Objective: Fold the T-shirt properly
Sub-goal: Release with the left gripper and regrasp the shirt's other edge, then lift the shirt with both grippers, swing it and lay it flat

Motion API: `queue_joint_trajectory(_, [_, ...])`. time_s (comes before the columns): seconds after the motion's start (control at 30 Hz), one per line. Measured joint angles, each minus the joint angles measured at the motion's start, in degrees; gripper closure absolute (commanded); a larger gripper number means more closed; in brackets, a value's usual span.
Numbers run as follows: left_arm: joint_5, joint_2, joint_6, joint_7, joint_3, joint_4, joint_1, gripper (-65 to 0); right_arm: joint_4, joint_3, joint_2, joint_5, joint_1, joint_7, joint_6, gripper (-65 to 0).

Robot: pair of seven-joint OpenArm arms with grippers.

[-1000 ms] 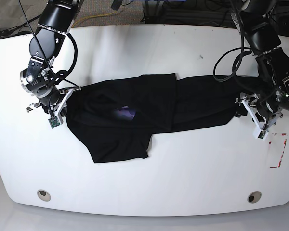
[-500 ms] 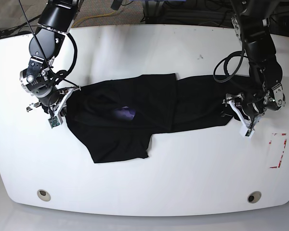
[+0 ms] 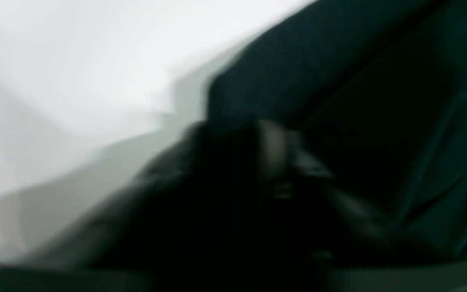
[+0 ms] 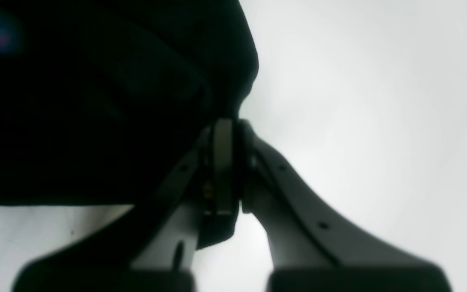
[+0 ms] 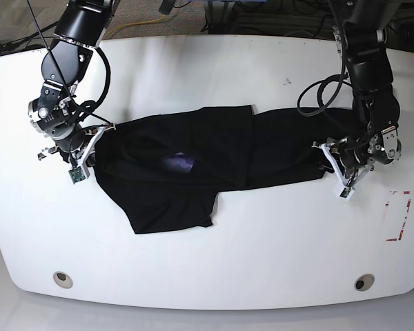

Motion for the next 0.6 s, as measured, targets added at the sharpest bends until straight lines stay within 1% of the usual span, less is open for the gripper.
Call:
queue_joint_trajectory(0.03, [0.5, 0.0, 0.0, -0.1, 0.0, 0.0, 0.0, 0.0, 0.0, 0.0, 0.0, 0.0, 0.0, 0.0, 0.0, 0.0])
queue_joint_trajectory(0.1, [1.7, 0.0, 0.0, -0.3, 0.0, 0.0, 0.0, -1.0, 0.0, 0.0, 0.0, 0.0, 0.0, 0.0, 0.0, 0.0])
queue_joint_trajectory(0.17, [3.3, 0.2, 0.0, -0.5, 0.0, 0.3, -0.1, -0.3, 0.0, 0.0, 0.0, 0.0, 0.4, 0.0, 0.0, 0.0])
queue_joint_trajectory(0.3, [7.6, 2.1, 0.0, 0.5, -0.2, 3.6, 0.1, -0.1, 0.1, -0.1, 0.0, 0.0, 1.4, 0.0, 0.0, 0.0])
queue_joint_trajectory(0.4, [11.6, 3.3, -0.2, 4.2, -0.1, 9.9, 1.4, -0.1, 1.9, -0.1, 0.0, -0.3, 2.7, -1.4, 0.2, 0.0])
queue_joint_trajectory(0.5, [13.1, 3.2, -0.2, 6.8, 0.0, 15.0, 1.5, -0.1, 4.0, -0.1, 0.1, -0.3, 3.9, -1.0, 0.0, 0.0])
queue_joint_trajectory(0.6, [14.2, 2.9, -0.2, 9.0, -0.1, 19.7, 0.1, -0.1, 4.5, -0.2, 0.0, 0.0, 6.4, -3.4, 0.6, 0.0])
